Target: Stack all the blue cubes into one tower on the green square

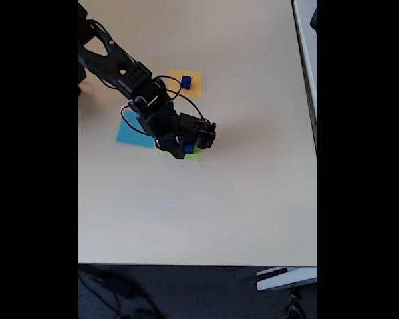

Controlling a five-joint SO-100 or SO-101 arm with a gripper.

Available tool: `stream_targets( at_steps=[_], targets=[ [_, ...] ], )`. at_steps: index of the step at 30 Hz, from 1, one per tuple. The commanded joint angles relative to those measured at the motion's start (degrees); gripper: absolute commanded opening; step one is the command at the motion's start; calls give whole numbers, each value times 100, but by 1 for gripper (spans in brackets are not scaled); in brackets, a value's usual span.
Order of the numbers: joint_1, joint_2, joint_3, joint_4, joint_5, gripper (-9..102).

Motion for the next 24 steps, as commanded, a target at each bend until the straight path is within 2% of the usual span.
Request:
stream_targets(
  at_steps=[1, 24],
  targets=[
    [-44, 431, -387, 18, 70, 0],
    [-202, 536, -369, 53, 246, 0]
  ],
)
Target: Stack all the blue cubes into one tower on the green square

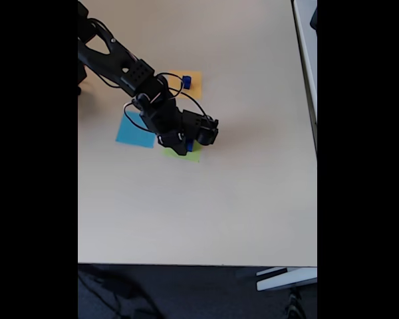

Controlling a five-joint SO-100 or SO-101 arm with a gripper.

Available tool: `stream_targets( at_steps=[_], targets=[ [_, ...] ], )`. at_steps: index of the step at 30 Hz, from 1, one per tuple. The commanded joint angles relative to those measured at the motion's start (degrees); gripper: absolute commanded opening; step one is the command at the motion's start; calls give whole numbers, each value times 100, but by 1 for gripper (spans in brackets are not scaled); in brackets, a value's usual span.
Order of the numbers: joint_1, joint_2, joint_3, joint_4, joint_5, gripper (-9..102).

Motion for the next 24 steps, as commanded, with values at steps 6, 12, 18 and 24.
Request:
stream_targets(
  at_steps=[6, 12, 18, 24],
  targets=[
    [-88, 545, -360, 35, 88, 0],
    [-149, 554, -360, 35, 123, 0],
    [-193, 580, -360, 35, 158, 0],
    [-202, 580, -360, 35, 167, 0]
  ],
)
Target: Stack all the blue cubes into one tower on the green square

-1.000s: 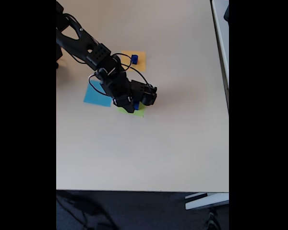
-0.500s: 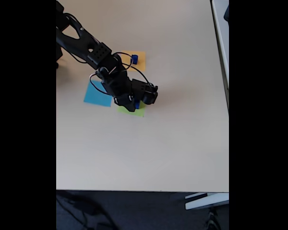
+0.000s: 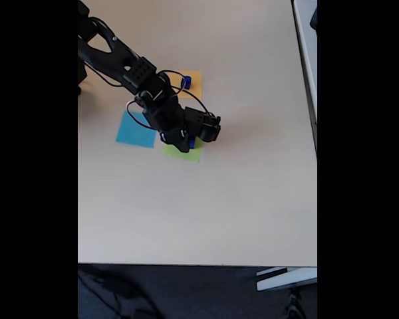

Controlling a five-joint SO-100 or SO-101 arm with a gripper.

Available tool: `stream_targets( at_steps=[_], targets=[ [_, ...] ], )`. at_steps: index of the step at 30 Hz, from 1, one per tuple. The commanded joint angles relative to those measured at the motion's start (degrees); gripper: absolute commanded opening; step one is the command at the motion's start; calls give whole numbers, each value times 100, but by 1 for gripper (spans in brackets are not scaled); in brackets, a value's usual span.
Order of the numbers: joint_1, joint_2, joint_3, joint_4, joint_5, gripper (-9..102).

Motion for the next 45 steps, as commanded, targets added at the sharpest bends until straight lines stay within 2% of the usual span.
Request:
stream_targets(
  at_steps=[1, 22, 36, 45],
  targets=[
    [-44, 580, -360, 35, 62, 0],
    [-9, 826, -466, 79, 229, 0],
    [123, 932, -589, 369, 202, 0],
    [448, 835, -984, 853, -62, 0]
  ],
)
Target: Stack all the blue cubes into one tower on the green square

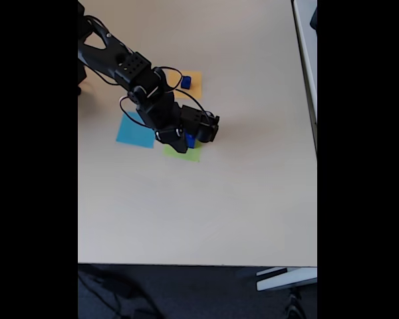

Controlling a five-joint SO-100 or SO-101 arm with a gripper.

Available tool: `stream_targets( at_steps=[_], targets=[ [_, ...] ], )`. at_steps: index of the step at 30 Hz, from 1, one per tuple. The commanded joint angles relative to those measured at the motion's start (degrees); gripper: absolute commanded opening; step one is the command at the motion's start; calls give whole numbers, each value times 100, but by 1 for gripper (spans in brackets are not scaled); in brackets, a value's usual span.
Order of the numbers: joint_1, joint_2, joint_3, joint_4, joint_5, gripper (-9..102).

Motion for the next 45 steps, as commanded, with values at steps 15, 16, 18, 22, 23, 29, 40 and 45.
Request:
stream_targets(
  at_steps=[15, 16, 18, 22, 23, 29, 40, 45],
  targets=[
    [26, -422, -3384, 1600, -299, 0],
    [-35, -483, -3542, 1608, -281, 0],
    [-193, -606, -3841, 1608, -193, 0],
    [-510, -896, -4386, 1547, -53, 0],
    [-580, -958, -4482, 1494, -44, 0],
    [-993, -967, -4509, 1160, -53, 0],
    [-1573, -984, -4140, 1046, 35, 0],
    [-1714, -1002, -3744, 1046, 272, 0]
  ],
)
